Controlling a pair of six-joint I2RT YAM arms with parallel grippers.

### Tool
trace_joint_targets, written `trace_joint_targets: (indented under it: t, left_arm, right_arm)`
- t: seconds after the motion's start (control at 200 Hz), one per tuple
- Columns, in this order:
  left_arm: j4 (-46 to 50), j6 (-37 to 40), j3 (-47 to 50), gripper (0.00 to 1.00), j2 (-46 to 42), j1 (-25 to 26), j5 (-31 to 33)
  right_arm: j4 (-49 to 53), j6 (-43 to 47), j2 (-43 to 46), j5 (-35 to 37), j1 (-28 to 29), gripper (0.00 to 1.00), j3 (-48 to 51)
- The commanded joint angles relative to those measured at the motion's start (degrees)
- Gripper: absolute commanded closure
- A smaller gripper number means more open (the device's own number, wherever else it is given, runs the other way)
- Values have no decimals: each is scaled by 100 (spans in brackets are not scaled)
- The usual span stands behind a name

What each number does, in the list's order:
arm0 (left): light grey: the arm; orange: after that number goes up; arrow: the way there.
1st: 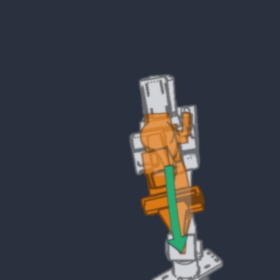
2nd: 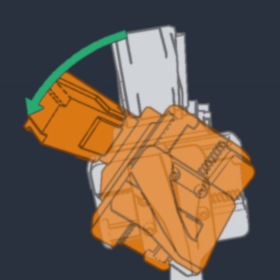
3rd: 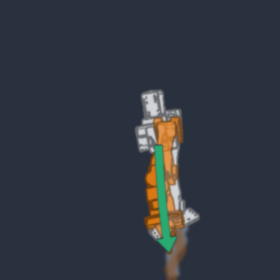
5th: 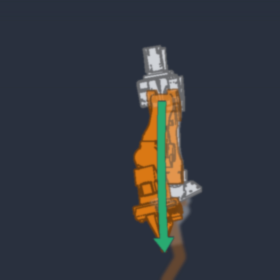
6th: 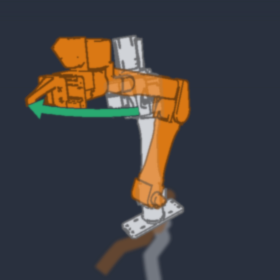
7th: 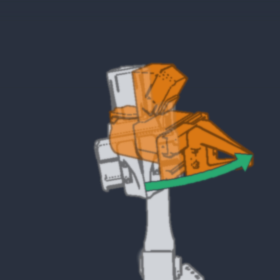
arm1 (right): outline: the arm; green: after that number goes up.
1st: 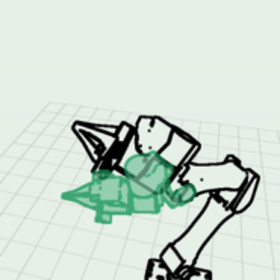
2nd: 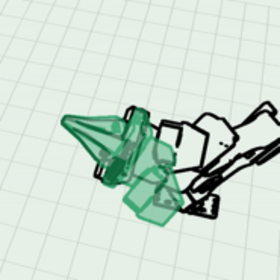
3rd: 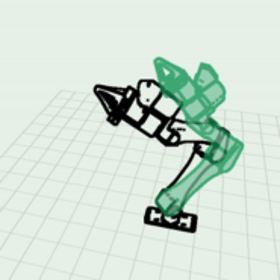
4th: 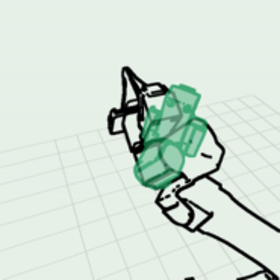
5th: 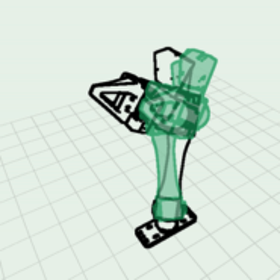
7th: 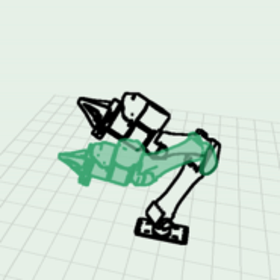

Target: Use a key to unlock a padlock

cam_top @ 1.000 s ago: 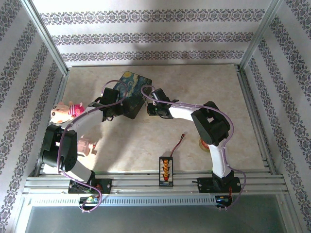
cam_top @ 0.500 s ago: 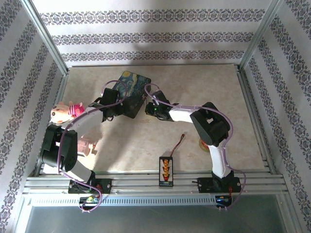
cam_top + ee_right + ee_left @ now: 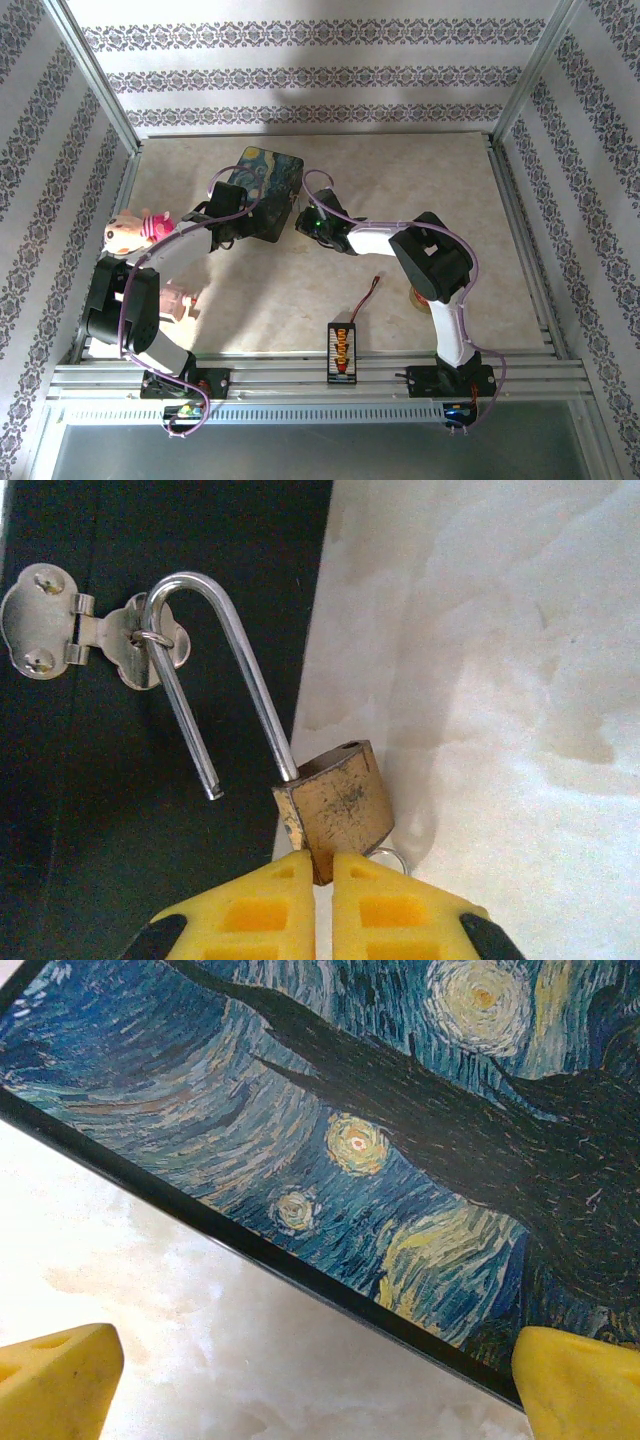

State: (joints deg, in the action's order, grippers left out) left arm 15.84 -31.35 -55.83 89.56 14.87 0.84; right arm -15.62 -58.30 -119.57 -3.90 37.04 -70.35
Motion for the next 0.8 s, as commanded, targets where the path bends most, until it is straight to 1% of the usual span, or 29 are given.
trace_joint_targets:
  t: [0.0, 0.245, 0.345, 0.45, 0.63, 0.795]
  left_arm:
    - [579, 68, 245, 1, 62, -50, 118]
    - [561, 67, 249, 1, 70, -60, 110]
    - [561, 68, 252, 1, 70, -55, 109]
    - [570, 77, 241, 1, 66, -60, 118]
    - [579, 66, 238, 1, 68, -58, 127]
    - [579, 63, 231, 1, 79, -59, 109]
  right_arm:
    - [-215, -88, -70, 232, 16, 100, 51]
    - [53, 130, -135, 153, -5, 100, -66]
    - [160, 284, -147, 195, -4, 87, -122]
    - [392, 513, -161, 206, -6, 79, -269]
    - [804, 892, -178, 264, 12, 73, -533]
    - [1149, 1164, -215, 312, 12, 71, -746]
